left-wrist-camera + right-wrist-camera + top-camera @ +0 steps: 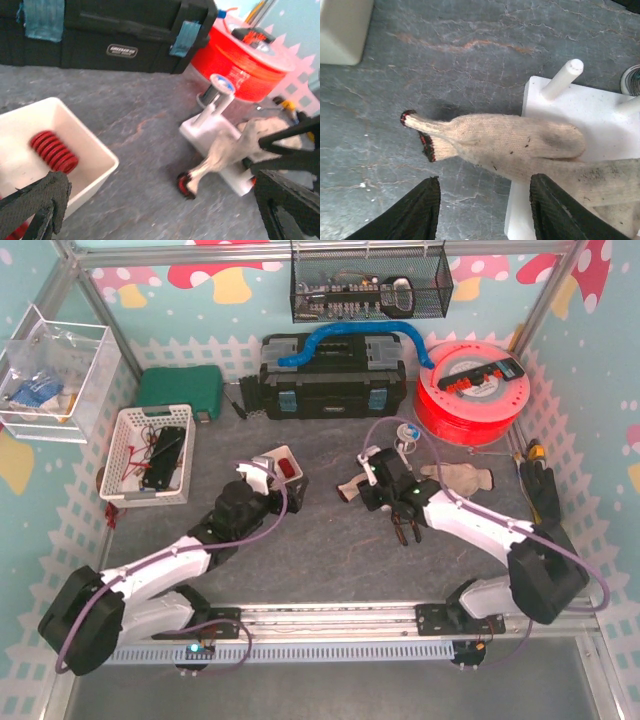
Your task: Install the large spring
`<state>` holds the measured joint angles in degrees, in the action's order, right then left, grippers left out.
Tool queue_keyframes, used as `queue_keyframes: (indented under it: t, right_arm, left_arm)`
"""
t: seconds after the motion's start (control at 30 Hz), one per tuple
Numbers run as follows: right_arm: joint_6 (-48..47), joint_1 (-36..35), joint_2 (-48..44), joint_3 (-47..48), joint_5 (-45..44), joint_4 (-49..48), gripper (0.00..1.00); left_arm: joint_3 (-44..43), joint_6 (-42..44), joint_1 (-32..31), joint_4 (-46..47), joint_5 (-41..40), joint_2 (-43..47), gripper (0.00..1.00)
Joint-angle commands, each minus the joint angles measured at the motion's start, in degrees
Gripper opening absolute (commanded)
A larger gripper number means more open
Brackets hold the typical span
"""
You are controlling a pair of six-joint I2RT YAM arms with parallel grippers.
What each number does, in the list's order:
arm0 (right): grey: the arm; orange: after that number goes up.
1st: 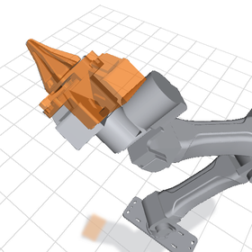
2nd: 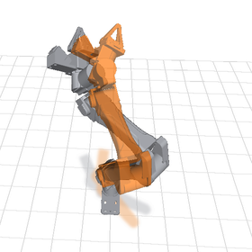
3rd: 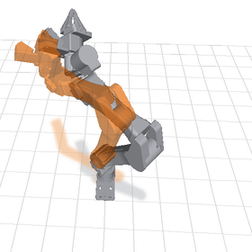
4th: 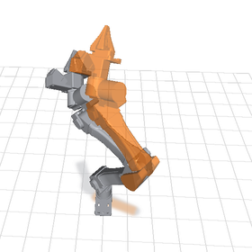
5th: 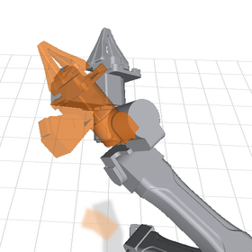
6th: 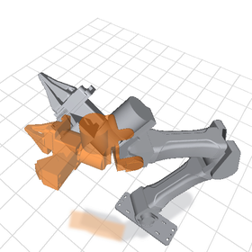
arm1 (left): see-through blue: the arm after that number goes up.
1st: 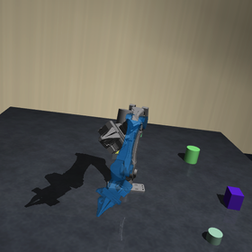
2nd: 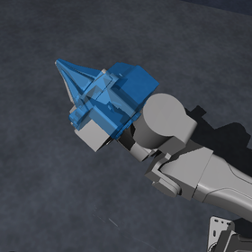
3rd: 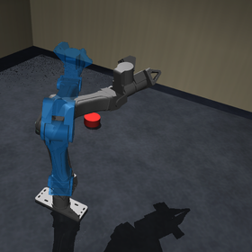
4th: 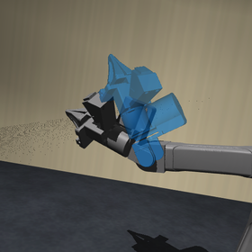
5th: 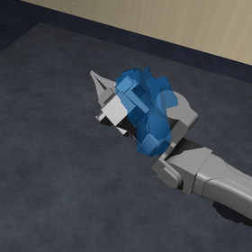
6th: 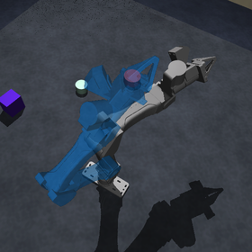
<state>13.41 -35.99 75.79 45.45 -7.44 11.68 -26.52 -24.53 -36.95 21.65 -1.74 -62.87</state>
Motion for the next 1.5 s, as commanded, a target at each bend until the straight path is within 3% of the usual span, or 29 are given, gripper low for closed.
queue_keyframes:
  t: [0.0, 0.17, 0.27, 0.4, 0.73, 0.87, 1.1, 1.3, 1.47]
  right_arm:
    - [-3.0, -3.2, 5.3, 4.1, -10.0, 3.1, 0.51]
    - [-4.9, -4.0, 10.5, 7.0, -12.9, 4.7, 0.51]
    - [-5.9, -4.1, 12.2, 7.5, -13.4, 4.8, 0.57]
    - [-6.6, -4.1, 14.2, 8.2, -15.6, 4.4, 0.62]
    - [-8.4, -4.2, 18.3, 9.0, -17.1, 2.7, 0.61]
    - [-8.7, -4.2, 18.2, 8.6, -17.7, 1.9, 0.46]
    - [-8.1, -4.2, 13.7, 8.5, -19.8, 0.0, 0.02]
    - [-7.3, -4.2, 5.2, 8.8, -19.9, -3.2, 0.0]
    - [-9.3, -4.0, 1.0, 10.3, -25.1, -9.5, 0.0]
  left_arm:
    - [5.3, 3.7, -1.4, 6.7, -4.9, 2.4, 0.99]
    - [8.9, 5.8, -1.5, 10.4, -9.3, 7.3, 0.99]
    - [9.1, 6.2, -1.5, 10.0, -9.8, 8.4, 0.99]
    - [7.6, 6.3, -1.5, 8.0, -9.4, 7.3, 0.99]
    - [6.5, 5.4, -1.5, 8.2, -7.4, 3.7, 0.99]
    - [6.8, 5.4, -1.5, 8.5, -7.6, 3.8, 0.99]
    - [6.4, 5.2, -1.5, 8.4, -7.4, 2.7, 0.99]
    - [6.2, 5.6, -1.5, 8.0, -7.7, 2.5, 0.99]
    - [6.6, 5.6, -1.5, 8.5, -7.6, 2.9, 0.99]
